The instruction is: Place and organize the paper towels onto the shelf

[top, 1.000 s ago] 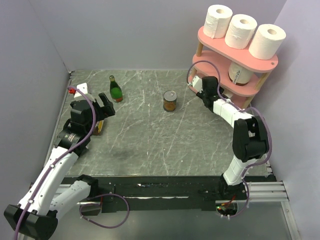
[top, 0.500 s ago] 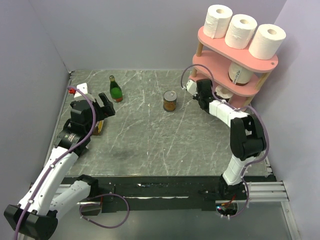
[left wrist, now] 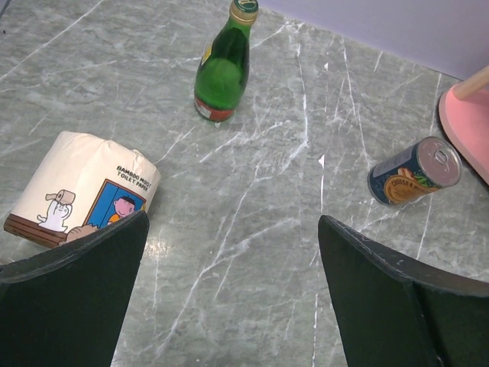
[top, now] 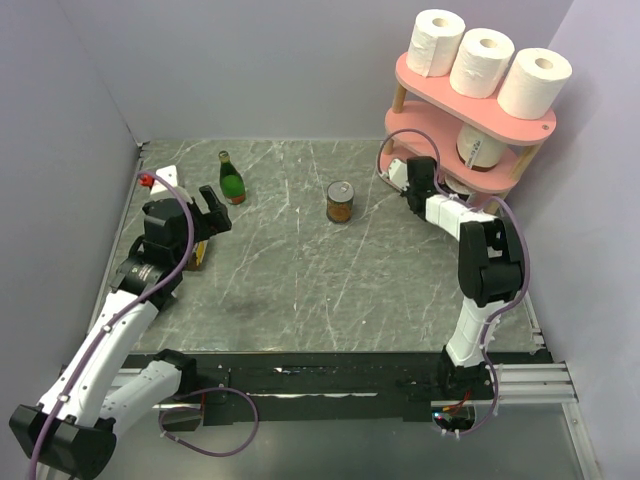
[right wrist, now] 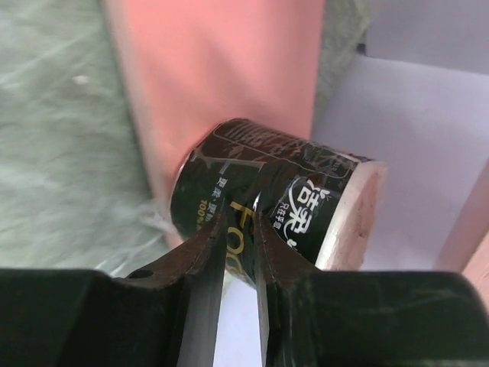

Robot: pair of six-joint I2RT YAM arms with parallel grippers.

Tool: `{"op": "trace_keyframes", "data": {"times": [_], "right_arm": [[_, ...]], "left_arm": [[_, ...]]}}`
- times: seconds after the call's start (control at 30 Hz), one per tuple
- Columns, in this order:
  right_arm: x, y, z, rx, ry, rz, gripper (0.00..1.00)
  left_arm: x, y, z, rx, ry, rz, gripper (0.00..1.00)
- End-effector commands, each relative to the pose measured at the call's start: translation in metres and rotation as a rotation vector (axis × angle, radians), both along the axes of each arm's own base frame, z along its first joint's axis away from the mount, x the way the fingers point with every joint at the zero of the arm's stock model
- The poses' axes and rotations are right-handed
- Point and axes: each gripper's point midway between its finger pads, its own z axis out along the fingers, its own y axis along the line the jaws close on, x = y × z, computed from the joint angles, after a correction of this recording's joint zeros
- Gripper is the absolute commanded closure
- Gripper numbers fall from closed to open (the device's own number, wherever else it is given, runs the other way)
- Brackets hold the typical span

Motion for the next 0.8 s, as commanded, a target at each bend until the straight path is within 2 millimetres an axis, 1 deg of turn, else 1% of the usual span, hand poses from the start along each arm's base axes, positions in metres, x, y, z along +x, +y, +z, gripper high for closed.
{"op": "trace_keyframes", "data": {"times": [0.0,0.07,0.1,0.17,0.27,0.43,0.47,0.5,0.53,0.57,0.63,0.67,0.73,0.77], "right_arm": [[0.021,-0.023,0.018,-0.031,-0.076,-0.051,0.72],[0.022,-0.027,0.016,-0.045,-0.072,-0.056,0.72],[0.026,-0.029,0.020,-0.051,-0.093,-0.055,0.72],[0.028,-0.028,0.022,-0.047,-0.102,-0.051,0.72],[0.030,-0.027,0.032,-0.035,-0.129,-0.047,0.71],[0.033,-0.012,0.048,0.030,-0.168,-0.020,0.70],[0.032,-0.008,0.055,0.044,-0.184,-0.020,0.69],[0.032,-0.004,0.059,0.055,-0.195,-0.013,0.69],[0.028,-0.001,0.059,0.066,-0.183,-0.009,0.69],[0.025,0.009,0.069,0.093,-0.200,0.012,0.69],[0.020,0.024,0.073,0.157,-0.212,0.022,0.69],[0.014,0.038,0.082,0.194,-0.217,0.054,0.68],[0.004,0.055,0.085,0.262,-0.223,0.061,0.68],[-0.004,0.072,0.095,0.317,-0.244,0.077,0.68]], "left_arm": [[0.005,-0.001,0.008,0.003,-0.033,-0.001,0.01],[0.005,0.000,0.007,0.004,-0.030,0.006,0.01],[0.006,0.001,0.007,0.006,-0.030,0.007,0.01],[0.006,0.001,0.007,0.007,-0.031,0.010,0.01],[0.006,0.001,0.007,0.009,-0.029,0.011,0.01],[0.006,0.003,0.006,0.013,-0.028,0.023,0.01],[0.006,0.004,0.006,0.014,-0.027,0.027,0.01],[0.006,0.006,0.006,0.015,-0.029,0.039,0.03],[0.006,0.008,0.006,0.018,-0.027,0.047,0.04],[0.006,0.009,0.005,0.016,-0.025,0.057,0.04],[0.005,0.014,0.003,0.017,-0.019,0.088,0.04],[0.005,0.016,0.003,0.014,-0.018,0.104,0.04],[0.005,0.024,0.001,0.006,-0.016,0.159,0.04],[0.005,0.026,-0.001,0.006,-0.003,0.176,0.04]]}}
